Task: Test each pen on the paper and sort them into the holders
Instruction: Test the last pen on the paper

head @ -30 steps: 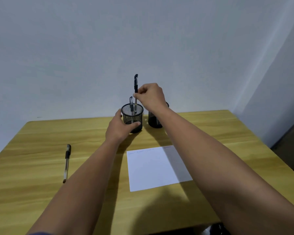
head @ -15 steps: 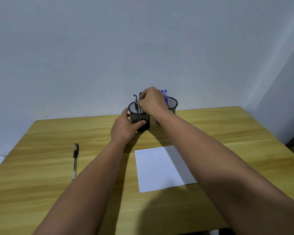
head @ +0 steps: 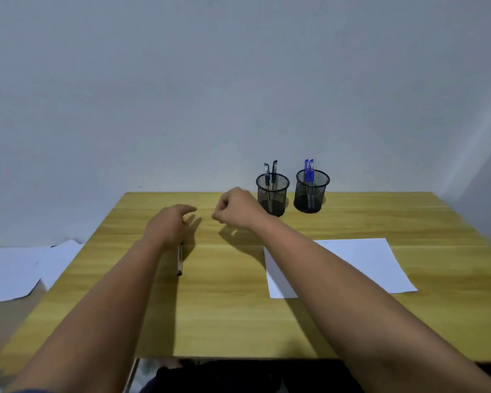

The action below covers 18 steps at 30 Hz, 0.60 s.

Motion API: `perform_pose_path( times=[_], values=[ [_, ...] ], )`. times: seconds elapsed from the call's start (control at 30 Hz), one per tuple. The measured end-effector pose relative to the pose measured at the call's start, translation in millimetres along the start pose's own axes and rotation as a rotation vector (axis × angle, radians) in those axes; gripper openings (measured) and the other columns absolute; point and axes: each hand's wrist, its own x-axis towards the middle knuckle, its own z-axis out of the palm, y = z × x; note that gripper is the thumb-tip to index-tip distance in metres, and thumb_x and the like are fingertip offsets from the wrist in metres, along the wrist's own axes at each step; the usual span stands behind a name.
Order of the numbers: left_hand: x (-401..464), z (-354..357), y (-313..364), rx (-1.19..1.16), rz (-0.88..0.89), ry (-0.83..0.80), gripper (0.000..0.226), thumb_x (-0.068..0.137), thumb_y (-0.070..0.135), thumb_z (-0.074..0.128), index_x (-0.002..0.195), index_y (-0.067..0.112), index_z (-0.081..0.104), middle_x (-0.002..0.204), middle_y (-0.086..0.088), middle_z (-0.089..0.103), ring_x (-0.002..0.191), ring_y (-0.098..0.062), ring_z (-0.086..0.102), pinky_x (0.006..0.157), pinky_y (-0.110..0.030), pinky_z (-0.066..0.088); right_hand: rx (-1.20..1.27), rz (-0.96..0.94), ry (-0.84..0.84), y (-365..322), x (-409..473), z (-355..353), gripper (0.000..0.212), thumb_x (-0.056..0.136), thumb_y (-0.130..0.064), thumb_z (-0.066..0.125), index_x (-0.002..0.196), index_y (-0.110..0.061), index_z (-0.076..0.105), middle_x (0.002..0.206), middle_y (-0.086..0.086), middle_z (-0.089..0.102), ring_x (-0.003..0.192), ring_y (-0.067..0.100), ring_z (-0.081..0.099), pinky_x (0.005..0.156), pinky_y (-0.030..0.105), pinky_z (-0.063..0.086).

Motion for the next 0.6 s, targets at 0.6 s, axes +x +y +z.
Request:
perform_pose_path(
  times=[0.6],
  values=[
    [-36.9, 16.3, -24.3, 0.004, 0.129, 0.067, 0.007, 0.092, 0.040, 0.063, 0.098, 0.035, 0.064, 0.096, 0.012, 0.062, 0.089, -0.016, 0.060, 0.073, -0.039, 0.055, 0.197, 0.041, 0.002, 29.5, -29.7, 36.3, 0.015, 0.090, -0.015, 0.078, 0.078, -0.024, 0.076, 0.086, -0.001, 0.078, 0.074, 0.017, 0.070, 0.074, 0.035, 0.061]
  ],
)
